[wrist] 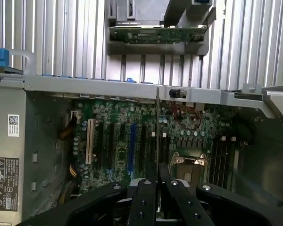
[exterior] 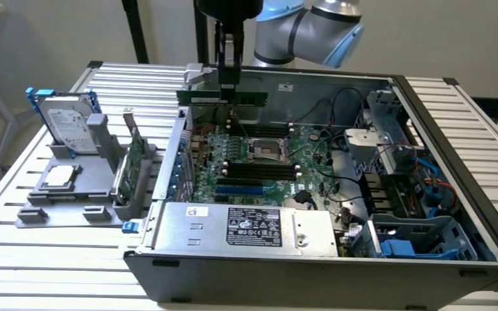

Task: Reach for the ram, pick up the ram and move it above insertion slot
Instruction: 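Pick up the ram and move it above insertion slot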

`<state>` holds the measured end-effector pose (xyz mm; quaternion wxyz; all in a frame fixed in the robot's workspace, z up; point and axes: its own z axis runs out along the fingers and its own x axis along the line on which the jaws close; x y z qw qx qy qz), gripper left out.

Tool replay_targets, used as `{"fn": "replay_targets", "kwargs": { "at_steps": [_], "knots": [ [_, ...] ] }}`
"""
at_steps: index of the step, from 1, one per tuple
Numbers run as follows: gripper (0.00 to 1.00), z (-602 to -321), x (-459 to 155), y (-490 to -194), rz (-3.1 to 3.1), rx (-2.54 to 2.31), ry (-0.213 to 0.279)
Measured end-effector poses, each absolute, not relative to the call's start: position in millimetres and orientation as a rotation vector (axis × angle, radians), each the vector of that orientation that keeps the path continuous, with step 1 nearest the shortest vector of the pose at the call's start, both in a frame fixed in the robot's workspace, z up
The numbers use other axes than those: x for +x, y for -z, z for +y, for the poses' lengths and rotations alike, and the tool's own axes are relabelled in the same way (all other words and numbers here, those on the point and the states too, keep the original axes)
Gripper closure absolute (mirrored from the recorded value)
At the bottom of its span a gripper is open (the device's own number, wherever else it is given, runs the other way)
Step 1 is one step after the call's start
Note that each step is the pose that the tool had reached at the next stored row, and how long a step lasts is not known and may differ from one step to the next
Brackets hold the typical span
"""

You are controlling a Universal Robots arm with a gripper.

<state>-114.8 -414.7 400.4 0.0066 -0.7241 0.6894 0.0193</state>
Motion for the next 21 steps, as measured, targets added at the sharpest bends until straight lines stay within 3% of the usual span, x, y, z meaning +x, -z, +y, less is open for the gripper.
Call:
{"fn": "replay_targets", "kwargs": {
  "at_steps": [21],
  "knots": [
    [0.87,-384,-62,-381,2.164,-2.253,-0.072]
  ]
}}
